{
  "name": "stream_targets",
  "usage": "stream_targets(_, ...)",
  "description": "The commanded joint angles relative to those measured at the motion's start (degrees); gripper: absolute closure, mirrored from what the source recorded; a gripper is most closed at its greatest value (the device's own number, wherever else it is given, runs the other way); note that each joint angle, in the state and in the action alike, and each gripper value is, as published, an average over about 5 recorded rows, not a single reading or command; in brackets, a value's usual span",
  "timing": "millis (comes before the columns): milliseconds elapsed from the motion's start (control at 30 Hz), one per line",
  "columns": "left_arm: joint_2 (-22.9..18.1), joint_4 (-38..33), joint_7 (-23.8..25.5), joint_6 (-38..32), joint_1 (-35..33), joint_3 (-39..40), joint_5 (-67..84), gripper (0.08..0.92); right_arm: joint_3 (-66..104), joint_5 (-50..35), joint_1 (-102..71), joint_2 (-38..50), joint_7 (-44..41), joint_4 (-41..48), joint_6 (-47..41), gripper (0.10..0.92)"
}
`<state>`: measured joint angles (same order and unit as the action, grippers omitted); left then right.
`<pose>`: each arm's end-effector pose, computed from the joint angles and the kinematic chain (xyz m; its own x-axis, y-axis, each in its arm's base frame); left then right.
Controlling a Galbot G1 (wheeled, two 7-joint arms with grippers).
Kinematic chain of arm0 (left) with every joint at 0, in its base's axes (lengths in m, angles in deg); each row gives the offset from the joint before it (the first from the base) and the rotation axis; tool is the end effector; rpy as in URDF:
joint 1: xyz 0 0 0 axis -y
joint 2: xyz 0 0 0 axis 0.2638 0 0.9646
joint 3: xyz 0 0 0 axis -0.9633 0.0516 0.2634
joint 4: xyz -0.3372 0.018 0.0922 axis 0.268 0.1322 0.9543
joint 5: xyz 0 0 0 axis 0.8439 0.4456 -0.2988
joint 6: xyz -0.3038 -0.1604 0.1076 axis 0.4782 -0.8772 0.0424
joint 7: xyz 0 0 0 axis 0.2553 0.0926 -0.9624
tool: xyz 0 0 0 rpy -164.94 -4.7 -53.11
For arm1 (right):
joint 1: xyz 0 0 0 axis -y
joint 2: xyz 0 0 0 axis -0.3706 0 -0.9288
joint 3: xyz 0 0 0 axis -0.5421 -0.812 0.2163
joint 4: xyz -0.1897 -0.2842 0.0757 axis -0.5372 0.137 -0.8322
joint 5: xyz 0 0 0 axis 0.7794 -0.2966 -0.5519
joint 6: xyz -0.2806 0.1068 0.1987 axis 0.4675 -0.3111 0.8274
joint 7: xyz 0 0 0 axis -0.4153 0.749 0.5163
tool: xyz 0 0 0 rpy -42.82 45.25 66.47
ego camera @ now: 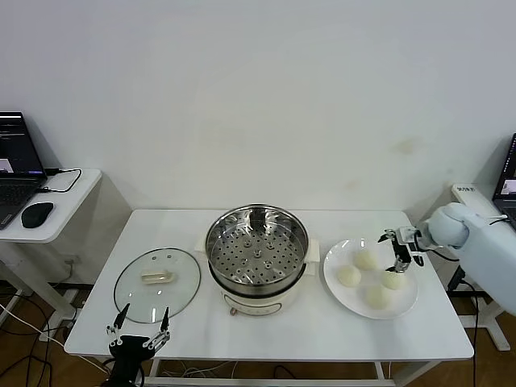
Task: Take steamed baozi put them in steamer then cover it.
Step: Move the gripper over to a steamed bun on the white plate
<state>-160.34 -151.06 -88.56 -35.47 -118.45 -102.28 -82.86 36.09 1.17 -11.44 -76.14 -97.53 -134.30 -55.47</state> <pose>0.1185 0.0707 -0.3191 -0.9888 -0.0294 0.1464 0.0027 0.9766 0.2149 0.5355 -0.2057 -0.2051 -0.3332 -0.1381 0.9327 -0.9282 -0.1255 -0.3502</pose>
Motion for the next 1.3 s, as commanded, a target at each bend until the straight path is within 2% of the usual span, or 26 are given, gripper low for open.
stream_targets(33,0.01,0.09,0.03,0.01,-0.03,-0.22,0.02,0.177,-5.18,1.52,3.82,-4.62,-1.75,5.85,0.81,0.203)
stream_targets(267,0.04,0.38,0.12,-0.27,-0.19,-0.81,0.09,0.177,-4.80,3.57,3.84,-8.35,-1.26,11.07,2.29,0.203)
stream_targets(800,0.15,0.67,0.26,-0.53,0.01,-1.25,0.16,0.177,-3.00,6.41,2.04,-11.90,0.01,15.59,2.51,0.208)
stream_targets(1133,-0.02,0.77,0.27,-0.80,-0.09,-1.45,0.06,0.177,-2.46,7.00,1.89,-13.80,0.65,17.83,2.24,0.281)
stream_targets(1300,-0.06,0.77,0.26,-0.87,-0.20,-1.49,0.04,0.177,-2.40,6.85,1.91,-14.23,0.36,18.22,2.09,0.349)
